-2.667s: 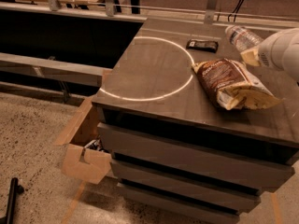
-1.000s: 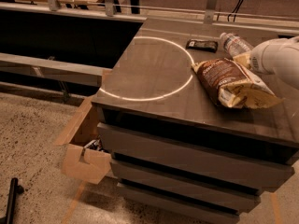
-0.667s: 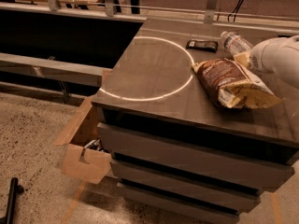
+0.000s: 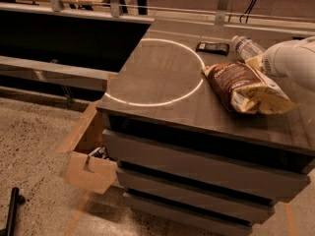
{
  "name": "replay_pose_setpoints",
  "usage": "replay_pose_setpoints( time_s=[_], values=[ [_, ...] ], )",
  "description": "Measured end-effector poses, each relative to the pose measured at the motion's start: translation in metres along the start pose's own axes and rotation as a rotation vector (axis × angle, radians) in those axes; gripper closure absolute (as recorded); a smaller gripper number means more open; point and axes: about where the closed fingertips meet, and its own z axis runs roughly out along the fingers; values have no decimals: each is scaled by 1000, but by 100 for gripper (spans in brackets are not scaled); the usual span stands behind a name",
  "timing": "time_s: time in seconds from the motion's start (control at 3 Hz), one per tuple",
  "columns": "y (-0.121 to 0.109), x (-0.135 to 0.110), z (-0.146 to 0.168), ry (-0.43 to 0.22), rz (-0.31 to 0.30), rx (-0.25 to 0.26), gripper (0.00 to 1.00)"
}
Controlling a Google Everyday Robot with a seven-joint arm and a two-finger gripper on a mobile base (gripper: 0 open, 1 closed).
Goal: Move water bottle near rxbar chocolate
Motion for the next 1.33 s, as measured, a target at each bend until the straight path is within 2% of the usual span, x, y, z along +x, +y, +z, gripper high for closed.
replay_pose_setpoints(
  time_s=[0.67,1.0,1.33],
  values=[
    [7,4,8,21,-11,-28,13],
    [7,3,9,20,-15,-37,0],
    [6,1,9,19,-12,-45,0]
  ],
)
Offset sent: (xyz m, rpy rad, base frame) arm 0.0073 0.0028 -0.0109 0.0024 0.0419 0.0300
